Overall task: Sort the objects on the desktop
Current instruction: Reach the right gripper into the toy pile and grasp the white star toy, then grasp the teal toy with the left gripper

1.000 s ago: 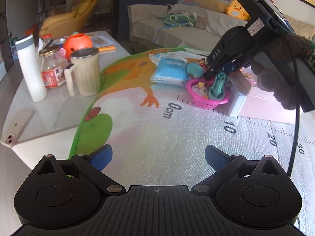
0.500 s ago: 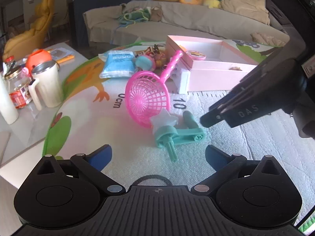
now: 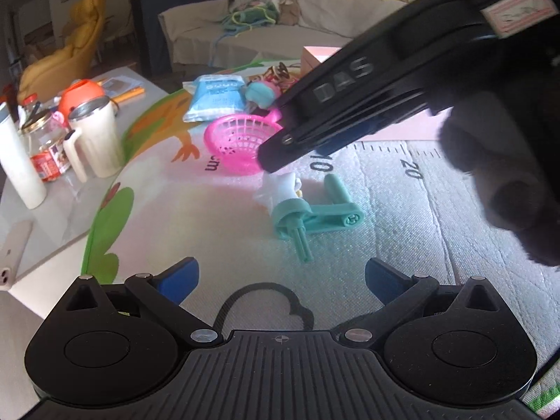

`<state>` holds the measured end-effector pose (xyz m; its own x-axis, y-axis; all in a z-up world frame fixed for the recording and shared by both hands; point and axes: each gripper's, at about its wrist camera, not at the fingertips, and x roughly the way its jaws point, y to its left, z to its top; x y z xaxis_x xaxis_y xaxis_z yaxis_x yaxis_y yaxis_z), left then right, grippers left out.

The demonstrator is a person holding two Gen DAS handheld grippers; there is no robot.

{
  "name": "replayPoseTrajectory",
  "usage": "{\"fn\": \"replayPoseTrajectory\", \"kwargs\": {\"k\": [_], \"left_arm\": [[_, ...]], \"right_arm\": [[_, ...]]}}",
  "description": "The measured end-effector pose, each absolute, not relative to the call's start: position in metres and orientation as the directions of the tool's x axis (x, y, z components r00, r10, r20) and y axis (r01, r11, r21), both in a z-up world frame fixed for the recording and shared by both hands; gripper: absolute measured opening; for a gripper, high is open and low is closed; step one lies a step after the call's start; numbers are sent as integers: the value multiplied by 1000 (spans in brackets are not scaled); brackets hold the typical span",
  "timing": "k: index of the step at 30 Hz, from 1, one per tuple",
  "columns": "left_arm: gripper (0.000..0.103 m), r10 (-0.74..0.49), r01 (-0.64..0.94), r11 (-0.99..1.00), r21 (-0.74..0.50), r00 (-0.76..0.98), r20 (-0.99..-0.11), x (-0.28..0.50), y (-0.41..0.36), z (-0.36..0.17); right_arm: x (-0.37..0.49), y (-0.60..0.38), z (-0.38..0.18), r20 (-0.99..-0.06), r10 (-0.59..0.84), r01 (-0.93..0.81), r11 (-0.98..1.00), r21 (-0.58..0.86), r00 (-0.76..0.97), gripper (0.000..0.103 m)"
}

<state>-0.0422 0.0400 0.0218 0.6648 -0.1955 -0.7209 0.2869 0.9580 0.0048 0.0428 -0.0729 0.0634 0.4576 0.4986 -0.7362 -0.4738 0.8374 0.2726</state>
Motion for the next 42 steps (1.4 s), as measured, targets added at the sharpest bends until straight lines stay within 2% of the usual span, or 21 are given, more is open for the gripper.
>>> {"fn": "replayPoseTrajectory", "kwargs": {"k": [2,4,5,6,10,13,18,23,24,26,28,37,42], "left_arm": [[103,-188,282,959,11,667,-721,-45,40,24],[103,-187,278,960,9,668,-720,-47,41,25],[103,-192,278,961,1,666,-721,-47,42,26],[103,-199,278,961,-10,663,-721,-46,43,27],[103,-240,288,956,-59,652,-719,-41,36,30],[103,-228,305,952,-21,662,-714,-34,20,29],[103,-189,278,961,2,656,-730,-9,-6,22],[103,-125,229,973,43,671,-731,9,-17,14],[101,-124,224,974,40,670,-732,9,-17,14],[85,-124,223,974,35,658,-743,10,-15,12],[76,-130,221,975,24,655,-744,8,-12,12],[76,-203,311,950,19,662,-721,-33,-1,26],[76,-282,385,923,17,705,-650,-46,-10,63]], "right_arm": [[50,-59,51,-753,487,-476,839,264,441,51],[52,-52,40,-776,473,-489,837,246,418,40],[50,-51,37,-781,469,-499,833,238,411,31],[46,-54,38,-778,473,-509,829,233,414,30],[30,-87,58,-733,486,-488,839,239,476,30],[15,-122,70,-715,444,-440,873,210,540,30],[-17,-164,59,-741,308,-341,933,113,597,30],[-43,-185,45,-770,255,-283,954,101,585,30],[-47,-187,44,-771,255,-279,955,104,584,30],[-53,-189,42,-771,256,-276,955,108,583,30],[-58,-188,40,-773,259,-277,954,112,579,30],[-75,-183,42,-759,277,-298,948,114,589,30],[-82,-196,69,-731,298,-310,943,124,614,30]]}}
